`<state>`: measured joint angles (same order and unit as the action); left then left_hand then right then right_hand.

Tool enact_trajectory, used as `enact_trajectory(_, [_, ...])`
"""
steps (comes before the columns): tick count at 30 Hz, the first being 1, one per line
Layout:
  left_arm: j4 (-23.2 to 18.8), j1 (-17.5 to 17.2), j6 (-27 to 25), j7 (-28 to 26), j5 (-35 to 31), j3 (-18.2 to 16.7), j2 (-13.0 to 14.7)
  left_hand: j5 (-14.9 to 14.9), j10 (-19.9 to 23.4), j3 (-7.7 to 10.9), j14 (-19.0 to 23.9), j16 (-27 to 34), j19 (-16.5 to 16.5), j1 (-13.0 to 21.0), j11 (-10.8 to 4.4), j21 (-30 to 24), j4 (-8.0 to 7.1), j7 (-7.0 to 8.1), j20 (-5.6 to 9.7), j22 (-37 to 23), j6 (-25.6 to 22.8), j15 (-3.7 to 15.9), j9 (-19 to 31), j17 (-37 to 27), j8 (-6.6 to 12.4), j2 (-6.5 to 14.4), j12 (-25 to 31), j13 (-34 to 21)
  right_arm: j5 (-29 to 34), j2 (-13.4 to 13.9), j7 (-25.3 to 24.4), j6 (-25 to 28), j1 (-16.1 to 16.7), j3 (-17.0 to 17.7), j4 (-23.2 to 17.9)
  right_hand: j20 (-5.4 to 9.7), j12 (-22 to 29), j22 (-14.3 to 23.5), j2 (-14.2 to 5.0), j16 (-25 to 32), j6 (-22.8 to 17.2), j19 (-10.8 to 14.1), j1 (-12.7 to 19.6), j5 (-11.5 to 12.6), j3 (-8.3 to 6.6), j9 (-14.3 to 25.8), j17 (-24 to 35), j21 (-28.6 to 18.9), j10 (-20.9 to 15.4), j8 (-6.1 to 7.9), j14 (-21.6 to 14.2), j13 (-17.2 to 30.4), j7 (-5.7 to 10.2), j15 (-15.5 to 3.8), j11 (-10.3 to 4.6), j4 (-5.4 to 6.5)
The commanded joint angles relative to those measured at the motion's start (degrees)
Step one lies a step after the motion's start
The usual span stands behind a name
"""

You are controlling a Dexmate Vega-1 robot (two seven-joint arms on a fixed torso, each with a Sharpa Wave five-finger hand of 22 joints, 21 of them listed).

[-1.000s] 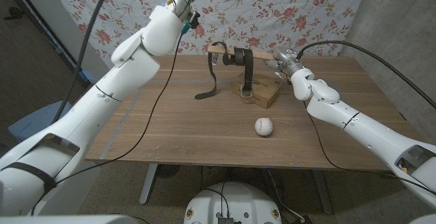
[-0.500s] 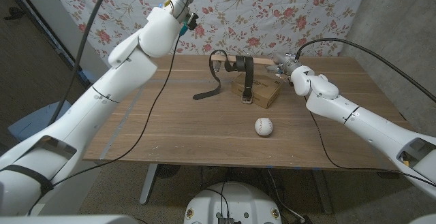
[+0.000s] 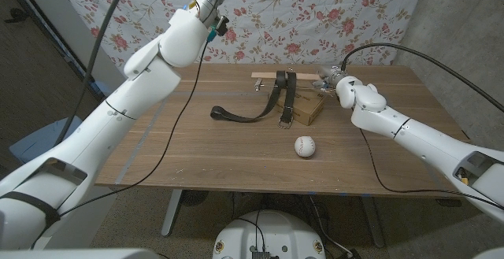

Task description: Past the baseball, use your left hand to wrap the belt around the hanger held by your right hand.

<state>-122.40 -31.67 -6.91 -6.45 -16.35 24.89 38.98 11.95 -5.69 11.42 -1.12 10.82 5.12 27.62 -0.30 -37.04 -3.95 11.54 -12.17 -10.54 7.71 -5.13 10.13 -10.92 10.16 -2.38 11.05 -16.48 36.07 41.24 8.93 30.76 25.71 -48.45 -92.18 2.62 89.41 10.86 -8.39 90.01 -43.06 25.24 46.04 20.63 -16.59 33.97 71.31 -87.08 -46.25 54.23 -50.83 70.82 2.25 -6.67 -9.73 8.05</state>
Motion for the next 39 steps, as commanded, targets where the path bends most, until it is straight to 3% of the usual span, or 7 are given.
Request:
enact_trajectory(1, [-0.35,0.12,-0.30,0.45,-0.27,0.36,-0.13,0.47,-0.54,-0.08,-0.34,0.26,-0.56,-0.39,0.22,0.07,0.03,0.11,0.06,-0.14,0.28,0.06,0.13,-0.15,0.26,0.18,0.29,0.01,1.27,-1.02,5.67,2.89,-2.93,-3.08,4.33,6.45,0.05,0.08,-0.37,-0.22,-0.02,-0.17,0.13,0.61,0.23,0.04,0.11,0.20,0.01,-0.05,0.37,0.09,0.01,-5.45,0.11,0.10])
enact_trajectory(16, [-1.72,0.01,-1.45,0.89,-1.04,0.60,-0.11,0.58,-0.63,-0.17,-0.40,0.32,-0.81,-0.37,0.38,0.36,0.18,-0.09,0.05,-0.15,0.18,0.14,0.13,-0.11,0.39,0.30,0.47,0.43,1.93,-1.95,6.65,4.65,-4.57,-5.83,7.75,6.23,-0.11,-0.10,-0.44,-0.44,0.67,-0.78,0.25,0.95,0.41,-1.57,0.03,0.67,1.05,-1.30,1.57,0.02,-0.05,-5.37,1.04,0.23])
enact_trajectory(20, [-2.01,0.00,-1.76,0.90,-1.28,0.70,-0.21,0.61,-0.64,-0.20,-0.40,0.34,-0.90,-0.36,0.36,0.45,0.23,0.00,0.05,-0.16,0.21,0.24,0.14,-0.10,0.39,0.35,0.52,0.57,1.95,-1.43,6.82,4.88,-4.40,-6.02,7.24,5.81,-5.32,-0.43,-0.59,-1.01,1.31,-1.39,0.19,1.18,0.47,-3.70,-0.13,1.70,1.62,-2.81,4.14,-6.07,-0.26,-5.30,1.32,0.50])
enact_trajectory(24, [-2.12,0.14,-1.88,1.11,-1.43,0.91,-0.29,0.64,-0.72,-0.22,-0.45,0.34,-0.92,-0.35,0.51,0.55,0.27,-0.10,0.05,-0.17,0.20,0.22,0.14,-0.10,0.41,0.40,0.54,0.68,2.92,-0.96,7.16,5.48,-4.44,-6.62,6.63,5.84,-15.83,-0.55,-0.69,-2.19,3.79,-2.61,1.85,1.29,-0.92,-8.28,-0.44,3.85,1.81,-7.00,8.77,-18.99,1.69,-5.44,1.54,-0.45])
enact_trajectory(30, [-2.30,0.26,-2.12,1.29,-1.64,1.11,-0.41,0.67,-0.78,-0.24,-0.44,0.37,-1.01,-0.32,0.52,0.64,0.32,-0.12,0.06,-0.17,0.08,0.34,0.14,-0.09,0.47,0.46,0.58,0.82,3.72,-0.20,8.27,5.80,-4.38,-6.89,5.42,5.33,-21.87,-0.85,2.70,-9.83,8.69,-6.31,4.17,0.60,-1.38,-13.36,-3.96,7.72,8.21,-14.06,17.07,-25.44,3.46,-5.69,2.45,-2.22])
enact_trajectory(34, [-2.35,0.23,-2.19,1.31,-1.72,1.16,-0.47,0.71,-0.90,-0.26,-0.43,0.39,-1.13,-0.28,0.59,0.73,0.39,-0.24,0.06,-0.17,0.10,0.28,0.15,-0.07,0.47,0.50,0.59,0.96,3.82,-0.08,9.25,6.13,-4.48,-6.81,5.15,4.35,-29.68,-0.93,9.99,-33.29,10.11,-7.66,2.84,3.64,2.81,-17.00,-21.52,14.88,15.21,-22.09,14.83,-37.28,4.18,-5.74,3.34,-0.19])
enact_trajectory(39, [-2.40,0.22,-2.19,1.52,-1.78,1.19,-0.36,0.76,-1.04,-0.25,-0.48,0.38,-1.26,-0.18,0.68,0.83,0.49,-0.43,0.07,-0.18,0.09,0.41,0.15,-0.06,0.49,0.59,0.60,1.11,3.59,-0.03,9.99,6.26,-4.55,-6.55,5.01,3.26,-35.19,-1.02,15.28,-48.63,12.10,-9.68,0.24,8.13,8.29,-18.27,-32.98,20.89,19.53,-26.48,19.82,-44.05,4.24,-5.67,4.06,0.48])
